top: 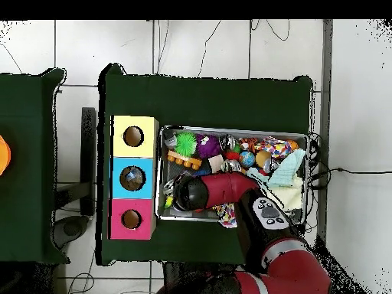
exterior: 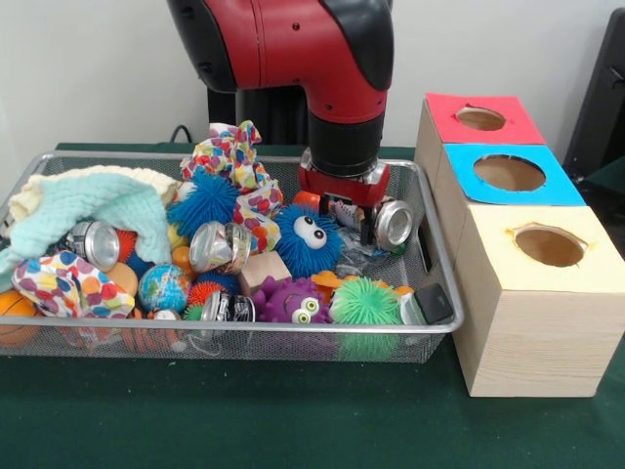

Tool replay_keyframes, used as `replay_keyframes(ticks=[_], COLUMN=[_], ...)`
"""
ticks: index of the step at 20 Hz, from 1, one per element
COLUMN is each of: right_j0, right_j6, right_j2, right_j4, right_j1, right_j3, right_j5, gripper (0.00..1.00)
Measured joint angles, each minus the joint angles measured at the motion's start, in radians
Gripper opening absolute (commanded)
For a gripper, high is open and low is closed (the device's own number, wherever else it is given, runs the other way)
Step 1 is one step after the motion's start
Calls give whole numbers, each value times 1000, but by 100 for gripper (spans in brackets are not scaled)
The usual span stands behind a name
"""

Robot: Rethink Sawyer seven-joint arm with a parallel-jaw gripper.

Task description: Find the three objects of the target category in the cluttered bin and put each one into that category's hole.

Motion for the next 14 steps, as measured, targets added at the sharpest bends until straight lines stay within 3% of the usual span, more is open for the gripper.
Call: replay_keyframes(ticks=[14], right_j0=[2], right_j6=[0], right_j2=[0], right_j4=[-2], right_j1=[20], right_j3=[-44], right_j5=[0], gripper=[100])
